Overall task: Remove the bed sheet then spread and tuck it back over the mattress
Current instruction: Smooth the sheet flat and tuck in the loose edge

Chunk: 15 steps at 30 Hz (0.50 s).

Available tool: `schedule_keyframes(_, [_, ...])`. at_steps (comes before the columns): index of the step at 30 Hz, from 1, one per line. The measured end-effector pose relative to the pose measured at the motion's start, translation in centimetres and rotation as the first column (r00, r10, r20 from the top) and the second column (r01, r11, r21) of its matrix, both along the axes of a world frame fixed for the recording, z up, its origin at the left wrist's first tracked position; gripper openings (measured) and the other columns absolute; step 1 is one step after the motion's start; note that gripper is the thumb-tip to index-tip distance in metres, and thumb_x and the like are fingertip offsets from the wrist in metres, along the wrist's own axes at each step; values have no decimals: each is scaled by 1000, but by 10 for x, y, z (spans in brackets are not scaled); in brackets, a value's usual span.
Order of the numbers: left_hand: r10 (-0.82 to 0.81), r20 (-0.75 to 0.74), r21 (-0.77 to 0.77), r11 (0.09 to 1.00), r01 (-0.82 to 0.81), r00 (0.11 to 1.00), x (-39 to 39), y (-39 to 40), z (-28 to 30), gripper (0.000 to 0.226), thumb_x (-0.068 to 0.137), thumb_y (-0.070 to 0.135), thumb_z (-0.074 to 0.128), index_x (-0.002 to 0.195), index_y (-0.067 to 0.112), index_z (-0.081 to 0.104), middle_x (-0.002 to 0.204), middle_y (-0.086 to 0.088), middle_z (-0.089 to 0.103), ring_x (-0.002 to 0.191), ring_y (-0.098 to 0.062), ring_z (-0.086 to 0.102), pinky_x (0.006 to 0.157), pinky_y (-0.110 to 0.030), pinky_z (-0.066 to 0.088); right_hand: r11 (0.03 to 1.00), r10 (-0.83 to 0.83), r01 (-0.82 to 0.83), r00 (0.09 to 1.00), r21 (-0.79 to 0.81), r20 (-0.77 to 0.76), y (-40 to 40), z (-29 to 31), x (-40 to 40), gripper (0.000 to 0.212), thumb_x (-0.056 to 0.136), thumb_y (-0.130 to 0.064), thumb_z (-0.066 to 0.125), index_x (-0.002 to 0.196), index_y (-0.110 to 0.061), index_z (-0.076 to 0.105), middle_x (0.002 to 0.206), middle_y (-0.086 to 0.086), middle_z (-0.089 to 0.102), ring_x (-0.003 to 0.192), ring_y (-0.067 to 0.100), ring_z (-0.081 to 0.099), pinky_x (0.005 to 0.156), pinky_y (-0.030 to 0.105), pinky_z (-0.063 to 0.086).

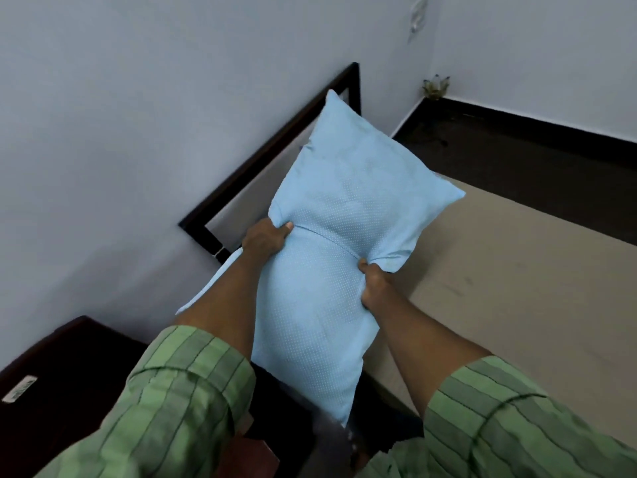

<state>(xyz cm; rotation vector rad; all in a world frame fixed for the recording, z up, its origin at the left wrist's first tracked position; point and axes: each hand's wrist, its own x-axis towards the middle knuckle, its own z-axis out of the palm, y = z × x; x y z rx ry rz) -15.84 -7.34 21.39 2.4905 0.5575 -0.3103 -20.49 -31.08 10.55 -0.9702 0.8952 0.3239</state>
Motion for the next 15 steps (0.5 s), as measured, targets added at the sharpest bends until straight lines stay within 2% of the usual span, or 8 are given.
schedule_keyframes(1, [8, 0, 14, 1000, -8, 1000, 9, 9, -2, 77, 96, 63, 54, 152, 12, 41, 155, -11, 46, 140, -33, 45, 116, -45, 35, 1000, -10, 10, 1000, 7, 15, 10, -4, 11, 37, 80, -15, 84, 112, -12, 64, 112, 4, 68, 102, 28, 64, 97, 42, 51])
schedule_keyframes(4, [34, 14, 49, 998, -35, 999, 35, 43, -7, 76, 94, 66, 54, 150, 14, 45, 151, -11, 50, 136, -32, 49, 112, -46, 39, 999, 27, -27, 1000, 31, 2, 43, -21, 44, 58, 69, -22, 87, 123, -13, 67, 117, 5, 71, 103, 31, 68, 99, 48, 54])
schedule_keyframes(6, [14, 1, 54, 998, -14, 1000, 60, 65, -11, 76, 92, 69, 53, 147, 16, 50, 147, -10, 55, 132, -32, 53, 109, -45, 42, 998, 23, -24, 1000, 59, 20, 62, -42, 72, 63, 66, -27, 87, 124, -15, 68, 118, 7, 73, 103, 32, 69, 98, 50, 56])
schedule_keyframes(9, [-9, -18, 78, 997, 10, 1000, 100, 88, -20, 91, 78, 83, 44, 143, 20, 54, 141, -7, 60, 128, -32, 57, 106, -48, 46, 996, 37, -35, 999, 85, -18, 84, -41, 102, 57, 70, -27, 87, 123, -16, 69, 114, 7, 74, 102, 32, 70, 94, 51, 58])
schedule_keyframes(11, [-26, -14, 84, 996, 28, 1000, 120, 102, -35, 82, 83, 78, 49, 140, 19, 58, 137, -7, 63, 124, -31, 59, 104, -48, 48, 995, 27, -24, 999, 93, -27, 101, -51, 113, 48, 80, -26, 83, 124, -17, 69, 114, 7, 73, 103, 32, 70, 93, 50, 59])
schedule_keyframes(14, [-50, 95, 45, 998, 46, 994, 144, 118, -52, 71, 87, 73, 51, 130, 19, 65, 125, -5, 68, 115, -28, 63, 99, -46, 51, 998, 3, -2, 1000, 59, -3, 125, -74, 126, 63, 79, -43, 82, 136, -25, 63, 124, 0, 70, 111, 26, 67, 100, 47, 55])
schedule_keyframes(15, [-56, 74, 10, 998, 55, 996, 157, 125, -63, 71, 87, 74, 49, 129, 18, 66, 123, -4, 69, 113, -27, 64, 98, -45, 51, 999, 28, -29, 999, 37, 25, 133, -95, 137, 68, 79, -53, 79, 139, -27, 60, 128, -3, 68, 115, 23, 65, 105, 45, 52])
